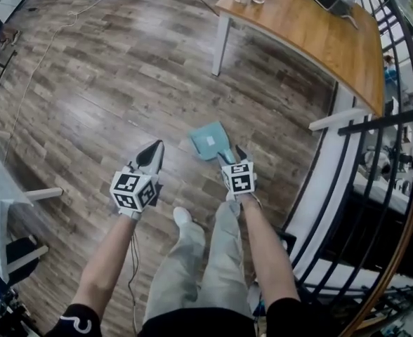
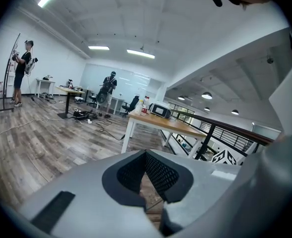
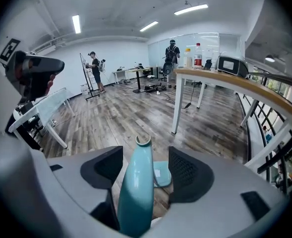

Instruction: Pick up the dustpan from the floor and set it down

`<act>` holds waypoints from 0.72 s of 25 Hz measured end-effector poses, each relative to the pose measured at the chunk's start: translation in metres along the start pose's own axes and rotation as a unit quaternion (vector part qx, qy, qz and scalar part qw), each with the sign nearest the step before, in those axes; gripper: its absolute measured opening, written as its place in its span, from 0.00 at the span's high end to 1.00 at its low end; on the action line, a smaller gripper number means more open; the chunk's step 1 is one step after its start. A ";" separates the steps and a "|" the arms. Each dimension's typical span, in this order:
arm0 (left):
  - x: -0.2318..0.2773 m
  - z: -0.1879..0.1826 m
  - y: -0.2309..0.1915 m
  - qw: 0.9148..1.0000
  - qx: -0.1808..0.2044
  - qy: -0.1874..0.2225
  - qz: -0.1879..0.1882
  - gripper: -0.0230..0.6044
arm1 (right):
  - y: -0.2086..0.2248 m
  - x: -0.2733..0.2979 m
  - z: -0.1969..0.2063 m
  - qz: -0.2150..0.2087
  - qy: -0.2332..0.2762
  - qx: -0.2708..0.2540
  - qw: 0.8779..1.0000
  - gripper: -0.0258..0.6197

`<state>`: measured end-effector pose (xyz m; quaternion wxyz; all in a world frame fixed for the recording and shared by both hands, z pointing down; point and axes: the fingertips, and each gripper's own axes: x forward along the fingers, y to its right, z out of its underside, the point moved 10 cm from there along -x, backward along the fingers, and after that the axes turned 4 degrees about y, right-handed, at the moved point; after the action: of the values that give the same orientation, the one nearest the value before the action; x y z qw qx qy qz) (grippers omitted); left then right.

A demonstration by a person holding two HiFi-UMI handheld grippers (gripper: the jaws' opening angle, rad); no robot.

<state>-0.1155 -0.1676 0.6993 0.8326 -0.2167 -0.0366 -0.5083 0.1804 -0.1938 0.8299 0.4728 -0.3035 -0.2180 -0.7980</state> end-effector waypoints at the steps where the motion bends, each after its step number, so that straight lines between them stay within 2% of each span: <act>1: 0.000 0.002 -0.001 1.000 0.000 0.000 0.000 0.97 | 0.000 0.004 0.002 0.002 -0.002 -0.001 1.000 0.55; 6: 0.002 0.017 -0.003 1.000 -0.007 -0.004 -0.001 0.97 | -0.001 0.015 0.012 0.011 -0.012 -0.002 1.000 0.56; 12: 0.000 0.022 -0.004 1.000 -0.011 -0.006 -0.003 0.97 | -0.004 0.020 0.026 0.025 -0.034 -0.002 0.999 0.73; 15: -0.002 0.020 -0.007 1.000 -0.012 -0.005 -0.007 0.97 | -0.008 0.020 0.023 0.031 -0.027 -0.018 0.999 0.81; 18: -0.005 0.019 -0.010 1.000 -0.014 -0.006 -0.012 0.97 | -0.007 0.021 0.021 0.043 -0.027 -0.028 0.998 0.82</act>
<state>-0.1235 -0.1601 0.7181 0.8232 -0.2304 -0.0370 -0.5175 0.1721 -0.1900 0.8590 0.4919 -0.3474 -0.1949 -0.7742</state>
